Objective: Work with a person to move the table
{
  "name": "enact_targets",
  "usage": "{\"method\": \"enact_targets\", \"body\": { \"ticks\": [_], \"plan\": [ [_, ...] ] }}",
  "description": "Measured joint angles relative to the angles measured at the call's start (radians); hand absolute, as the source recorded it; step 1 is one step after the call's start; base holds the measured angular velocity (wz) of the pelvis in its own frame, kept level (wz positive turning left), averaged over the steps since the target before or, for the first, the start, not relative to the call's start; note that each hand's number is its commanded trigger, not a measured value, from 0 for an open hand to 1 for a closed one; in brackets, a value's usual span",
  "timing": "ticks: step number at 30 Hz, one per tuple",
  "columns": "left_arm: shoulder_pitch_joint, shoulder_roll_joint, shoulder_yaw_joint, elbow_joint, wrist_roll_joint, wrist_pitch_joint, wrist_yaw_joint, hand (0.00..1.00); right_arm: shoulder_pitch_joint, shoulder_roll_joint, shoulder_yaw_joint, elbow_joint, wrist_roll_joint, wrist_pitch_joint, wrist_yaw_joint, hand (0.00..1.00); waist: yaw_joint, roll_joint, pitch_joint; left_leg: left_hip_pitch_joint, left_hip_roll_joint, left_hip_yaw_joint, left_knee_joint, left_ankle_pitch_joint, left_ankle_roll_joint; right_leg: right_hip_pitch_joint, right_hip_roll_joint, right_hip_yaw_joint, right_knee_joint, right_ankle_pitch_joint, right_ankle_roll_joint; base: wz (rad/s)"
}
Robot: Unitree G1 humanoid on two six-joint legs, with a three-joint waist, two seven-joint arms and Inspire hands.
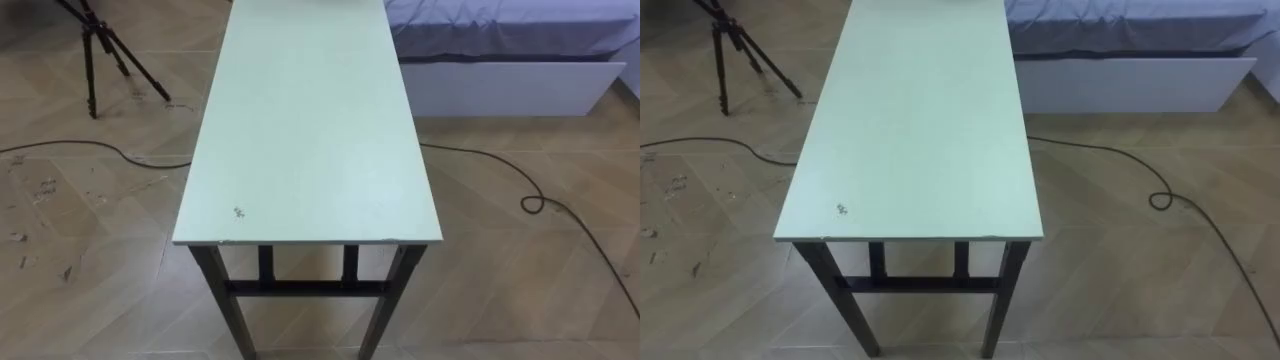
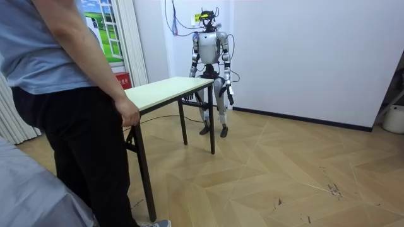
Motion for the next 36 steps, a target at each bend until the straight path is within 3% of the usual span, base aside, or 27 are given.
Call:
{"method": "enact_targets", "body": {
  "ticks": [10, 12, 19, 24, 26, 30, 33, 36],
  "plan": [
    [0.011, -0.001, 0.027, 0.002, -0.016, 0.006, -0.001, 0.0, -0.001, 0.002, 0.003, 0.017, -0.029, 0.026, 0.025, 0.0, 0.002, -0.015, -0.0001, 0.002, 0.0, 0.0, 0.0, 0.0, 0.0, 0.004, -0.001, -0.003, 0.001, 0.0, 0.0, 0.01],
    [0.011, -0.001, 0.029, 0.007, -0.054, 0.008, -0.011, 0.0, -0.003, 0.002, 0.003, 0.034, -0.001, 0.03, 0.034, 0.0, 0.004, -0.013, 0.003, 0.002, 0.0, 0.0, 0.0, -0.001, 0.001, 0.005, -0.001, -0.003, 0.001, 0.0, 0.0, 0.0],
    [0.003, 0.014, 0.027, 0.042, -0.399, 0.055, -0.162, 0.0, 0.001, -0.011, -0.004, 0.044, 0.091, 0.06, 0.089, 0.0, 0.005, -0.004, 0.0044, 0.0, 0.0, 0.001, 0.003, -0.005, 0.004, 0.004, -0.002, -0.007, 0.001, 0.001, 0.001, 0.01],
    [0.005, 0.019, 0.026, 0.004, -0.605, 0.097, -0.291, 0.0, 0.023, -0.025, -0.069, -0.055, 0.134, 0.09, 0.139, 0.0, 0.001, 0.015, 0.002, -0.016, 0.0, 0.002, 0.017, -0.009, 0.007, -0.003, -0.007, -0.027, 0.001, 0.002, 0.003, 0.1],
    [0.026, 0.023, 0.012, -0.04, -0.72, 0.106, -0.335, 0.0, 0.027, -0.031, -0.071, -0.09, 0.188, 0.1, 0.159, 0.0, 0.004, 0.021, -0.0002, -0.015, 0.0, 0.001, 0.018, -0.009, 0.007, -0.003, -0.007, -0.03, 0.001, 0.001, 0.004, 0.02],
    [0.066, 0.02, -0.016, -0.149, -0.812, 0.115, -0.381, 0.0, 0.053, -0.038, -0.071, -0.161, 0.26, 0.104, 0.184, 0.0, 0.005, 0.029, -0.0023, -0.015, 0.001, 0.001, 0.021, -0.009, 0.007, -0.005, -0.008, -0.031, 0.002, 0.001, 0.004, 0.0],
    [0.113, 0.025, -0.082, -0.25, -0.91, 0.115, -0.401, 0.0, 0.123, -0.044, -0.056, -0.3, 0.302, 0.114, 0.186, 0.0, 0.006, 0.031, -0.0041, -0.016, 0.0, 0.001, 0.021, -0.009, 0.007, -0.004, -0.008, -0.039, 0.004, 0.0, 0.003, 0.0],
    [0.152, 0.038, -0.137, -0.389, -1.081, 0.123, -0.407, 0.0, 0.192, -0.04, -0.004, -0.464, 0.441, 0.121, 0.216, 0.0, 0.004, 0.02, 0.0022, -0.017, 0.002, 0.001, 0.021, -0.009, 0.007, -0.005, -0.008, -0.041, 0.005, -0.003, 0.002, 0.07]
  ]
}}
